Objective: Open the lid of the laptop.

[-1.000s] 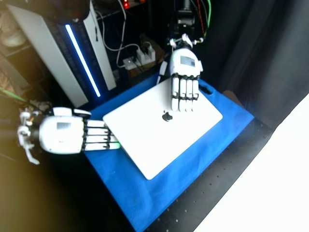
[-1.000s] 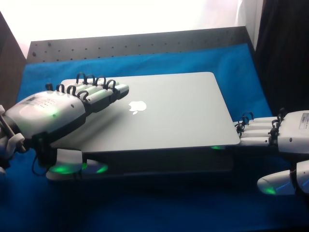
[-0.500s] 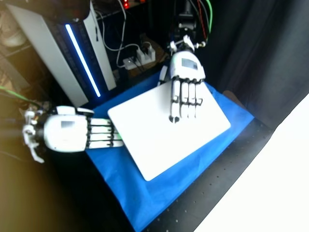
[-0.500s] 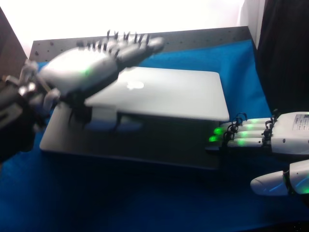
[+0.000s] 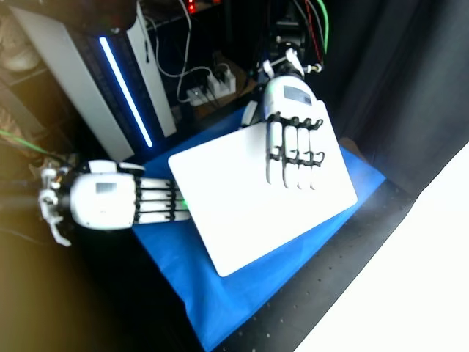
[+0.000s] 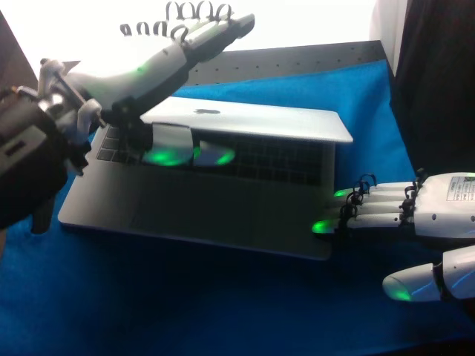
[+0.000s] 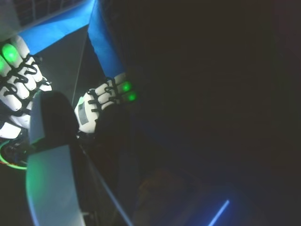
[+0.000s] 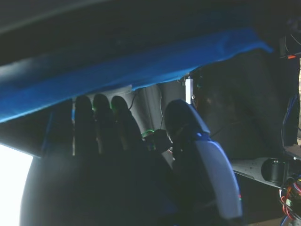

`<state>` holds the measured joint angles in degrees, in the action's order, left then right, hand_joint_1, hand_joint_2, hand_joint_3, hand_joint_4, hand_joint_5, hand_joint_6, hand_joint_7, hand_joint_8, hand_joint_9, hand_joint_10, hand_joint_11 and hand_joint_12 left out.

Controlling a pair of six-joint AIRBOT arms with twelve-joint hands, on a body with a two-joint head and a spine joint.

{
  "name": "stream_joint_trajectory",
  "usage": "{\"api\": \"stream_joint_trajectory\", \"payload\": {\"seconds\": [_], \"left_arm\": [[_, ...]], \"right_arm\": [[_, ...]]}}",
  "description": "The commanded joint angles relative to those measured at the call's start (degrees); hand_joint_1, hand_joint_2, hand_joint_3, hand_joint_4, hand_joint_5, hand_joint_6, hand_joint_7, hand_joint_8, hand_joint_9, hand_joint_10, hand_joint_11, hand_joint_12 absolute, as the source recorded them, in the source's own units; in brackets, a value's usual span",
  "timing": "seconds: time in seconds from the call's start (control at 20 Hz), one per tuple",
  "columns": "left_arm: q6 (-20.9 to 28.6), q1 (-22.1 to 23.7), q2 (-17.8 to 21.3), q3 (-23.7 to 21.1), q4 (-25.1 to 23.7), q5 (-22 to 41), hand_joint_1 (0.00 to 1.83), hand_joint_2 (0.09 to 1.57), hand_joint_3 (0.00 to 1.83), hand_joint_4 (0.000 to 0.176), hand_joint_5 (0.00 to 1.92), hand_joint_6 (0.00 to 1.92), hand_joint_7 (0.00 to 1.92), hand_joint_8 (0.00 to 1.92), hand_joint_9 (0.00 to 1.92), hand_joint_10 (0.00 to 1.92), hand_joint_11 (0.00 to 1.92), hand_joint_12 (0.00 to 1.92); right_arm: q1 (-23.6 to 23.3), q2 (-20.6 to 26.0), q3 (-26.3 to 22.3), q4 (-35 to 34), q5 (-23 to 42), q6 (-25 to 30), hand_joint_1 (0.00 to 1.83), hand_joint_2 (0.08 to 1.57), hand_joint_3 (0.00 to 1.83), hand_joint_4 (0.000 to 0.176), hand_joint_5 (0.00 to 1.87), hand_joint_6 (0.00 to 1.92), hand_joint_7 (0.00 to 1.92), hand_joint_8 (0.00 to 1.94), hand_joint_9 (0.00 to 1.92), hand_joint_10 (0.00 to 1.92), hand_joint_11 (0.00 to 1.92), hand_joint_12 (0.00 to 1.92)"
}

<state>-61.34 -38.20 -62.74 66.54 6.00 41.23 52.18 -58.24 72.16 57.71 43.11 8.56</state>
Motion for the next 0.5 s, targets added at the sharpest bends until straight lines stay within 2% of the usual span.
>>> {"api": "stream_joint_trajectory", "payload": {"seconds": [0.0, 0.15, 0.2, 0.25, 0.35, 0.4, 0.45], "left_arm": [[-0.2, 0.0, 0.0, -0.3, 0.7, 7.7, 0.91, 0.99, 0.00, 0.000, 0.00, 0.00, 0.00, 0.00, 0.00, 0.00, 0.00, 0.00], [-0.2, -1.3, 0.1, -1.1, 0.7, 8.2, 0.92, 1.01, 0.00, 0.000, 0.00, 0.00, 0.00, 0.00, 0.00, 0.00, 0.00, 0.00], [-0.2, -1.6, 0.1, -1.3, 0.8, 8.5, 0.94, 1.02, 0.00, 0.005, 0.00, 0.00, 0.00, 0.00, 0.00, 0.00, 0.00, 0.00], [-0.2, -1.8, 0.1, -1.4, 0.9, 8.7, 0.93, 1.02, 0.00, 0.020, 0.00, 0.00, 0.00, 0.00, 0.00, 0.00, 0.00, 0.00], [-0.1, -2.0, 0.1, -1.5, 1.0, 8.8, 0.92, 1.05, 0.01, 0.035, 0.00, 0.00, 0.00, 0.00, 0.00, 0.00, 0.00, 0.00], [-0.1, -2.0, 0.1, -1.5, 1.0, 8.9, 0.92, 1.05, 0.01, 0.052, 0.00, 0.00, 0.00, 0.00, 0.00, 0.00, 0.00, 0.00], [-0.1, -2.0, 0.1, -1.5, 1.0, 9.0, 0.93, 1.04, 0.00, 0.028, 0.00, 0.00, 0.00, 0.00, 0.00, 0.00, 0.00, 0.00]], "right_arm": [[-0.3, -0.6, -0.5, 1.7, 1.6, 0.8, 0.00, 1.50, 0.01, 0.000, 0.06, 0.01, 0.04, 0.01, 0.00, 0.00, 0.00, 0.00], [-1.8, 0.9, -0.7, 1.5, 1.6, 0.8, 0.00, 1.52, 0.01, 0.000, 0.01, 0.00, 0.00, 0.00, 0.00, 0.00, 0.00, 0.00], [-3.1, 1.4, -0.7, 1.7, 1.7, 0.8, 0.00, 1.52, 0.01, 0.000, 0.03, 0.01, 0.01, 0.00, 0.00, 0.00, 0.00, 0.00], [-4.2, 1.6, -0.7, 2.0, 1.7, 0.8, 0.00, 1.53, 0.01, 0.000, 0.03, 0.01, 0.02, 0.01, 0.00, 0.00, 0.00, 0.00], [-6.9, 1.7, -0.7, 3.2, 1.7, 0.7, 0.00, 1.53, 0.01, 0.000, 0.00, 0.00, 0.00, 0.00, 0.00, 0.00, 0.00, 0.00], [-8.0, 1.6, -0.7, 3.7, 1.8, 0.7, 0.00, 1.53, 0.01, 0.000, 0.00, 0.00, 0.01, 0.01, 0.00, 0.00, 0.00, 0.00], [-8.4, 1.5, -0.7, 3.9, 1.9, 0.7, 0.00, 1.53, 0.01, 0.000, 0.00, 0.00, 0.00, 0.00, 0.00, 0.00, 0.00, 0.00]]}}
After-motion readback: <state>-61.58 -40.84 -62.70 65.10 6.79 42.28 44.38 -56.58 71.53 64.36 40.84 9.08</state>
